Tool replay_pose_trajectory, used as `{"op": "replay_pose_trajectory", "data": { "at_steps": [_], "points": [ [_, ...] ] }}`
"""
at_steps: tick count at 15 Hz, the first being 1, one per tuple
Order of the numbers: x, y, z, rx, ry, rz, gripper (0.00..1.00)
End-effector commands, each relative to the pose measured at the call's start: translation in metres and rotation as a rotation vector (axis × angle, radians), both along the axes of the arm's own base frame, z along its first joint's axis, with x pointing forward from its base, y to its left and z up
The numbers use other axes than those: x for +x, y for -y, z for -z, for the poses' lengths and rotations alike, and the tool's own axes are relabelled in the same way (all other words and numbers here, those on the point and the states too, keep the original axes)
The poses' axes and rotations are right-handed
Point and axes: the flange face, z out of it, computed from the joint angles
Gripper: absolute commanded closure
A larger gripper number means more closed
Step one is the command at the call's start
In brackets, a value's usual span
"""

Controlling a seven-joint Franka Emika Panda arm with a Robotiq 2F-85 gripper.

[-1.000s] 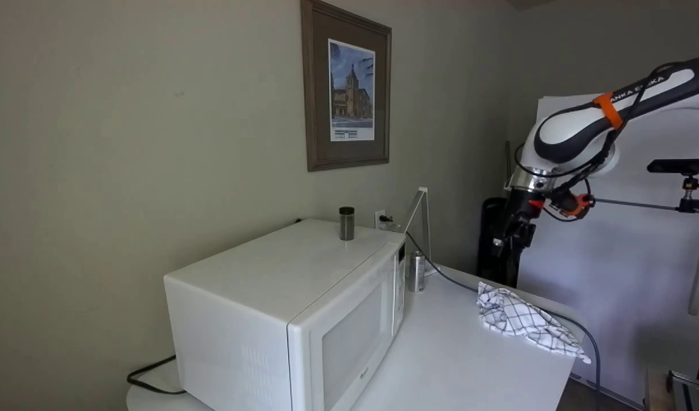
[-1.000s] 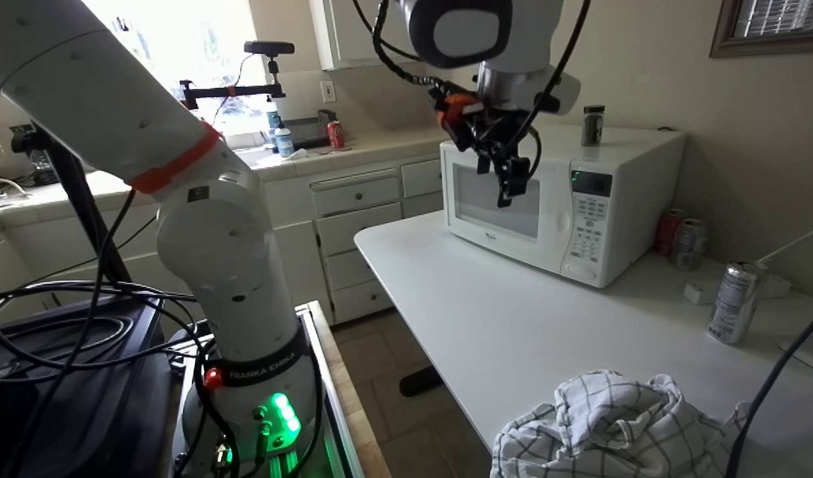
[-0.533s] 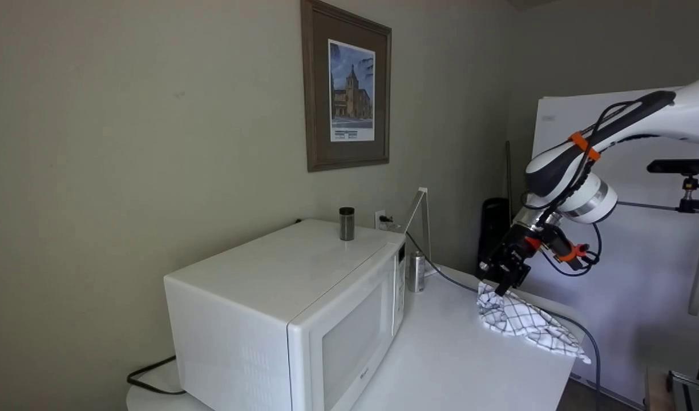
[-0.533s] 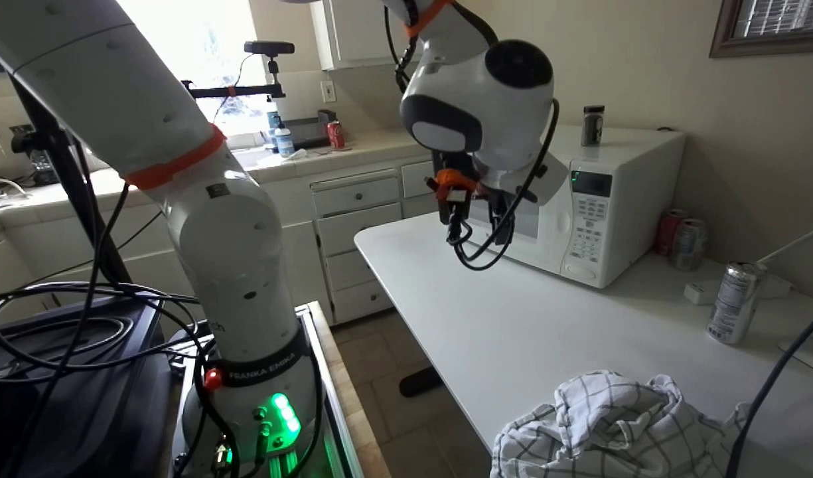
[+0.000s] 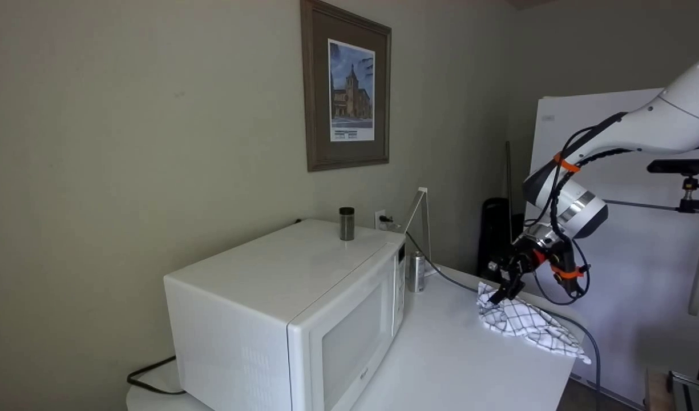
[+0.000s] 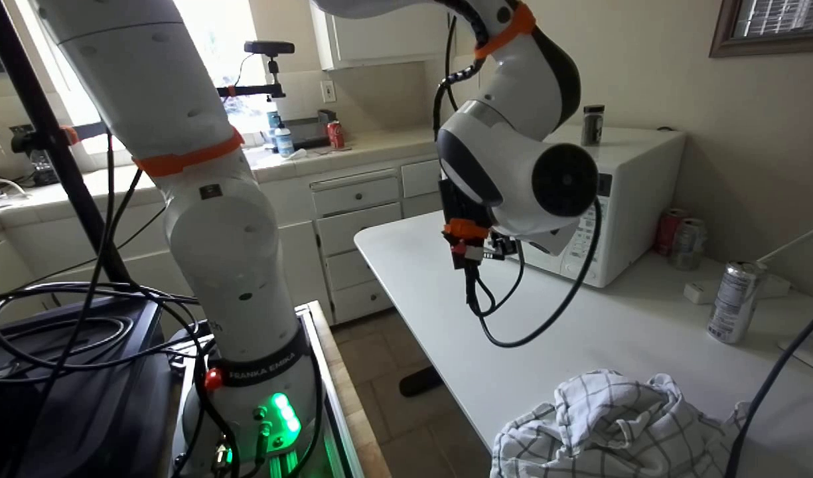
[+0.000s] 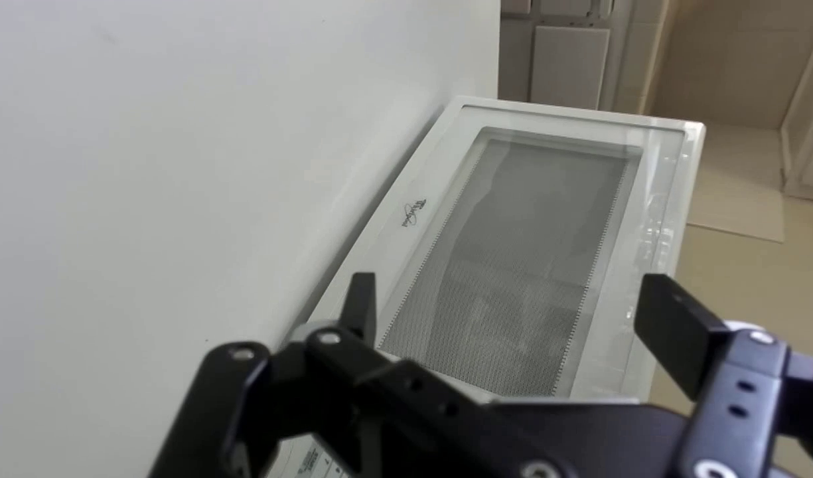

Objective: Open the microwave door

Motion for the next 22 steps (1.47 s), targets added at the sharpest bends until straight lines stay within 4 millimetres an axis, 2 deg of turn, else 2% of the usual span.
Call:
{"op": "replay_pose_trajectory", "data": {
  "at_steps": [1,2,3,6,10,14,15,17,18,22],
  "points": [
    [0.023,0.008,0.043,0.059,-0.026,-0.025,0.0],
    [0.03,0.013,0.053,0.048,-0.065,0.017,0.0],
    [0.012,0.009,0.03,0.035,-0.033,-0.003,0.0],
    [0.026,0.012,0.052,0.029,-0.076,0.006,0.0],
    [0.029,0.013,0.054,0.027,-0.078,0.005,0.0],
    [0.053,0.026,0.084,0.138,-0.039,0.002,0.0],
    [0.061,0.028,0.094,0.156,-0.03,0.006,0.25],
    [0.075,0.033,0.113,0.169,-0.027,0.02,0.34],
    [0.084,0.035,0.122,0.173,-0.025,0.028,0.44],
    [0.12,0.038,0.151,0.161,-0.035,0.094,0.74]
  ]
}}
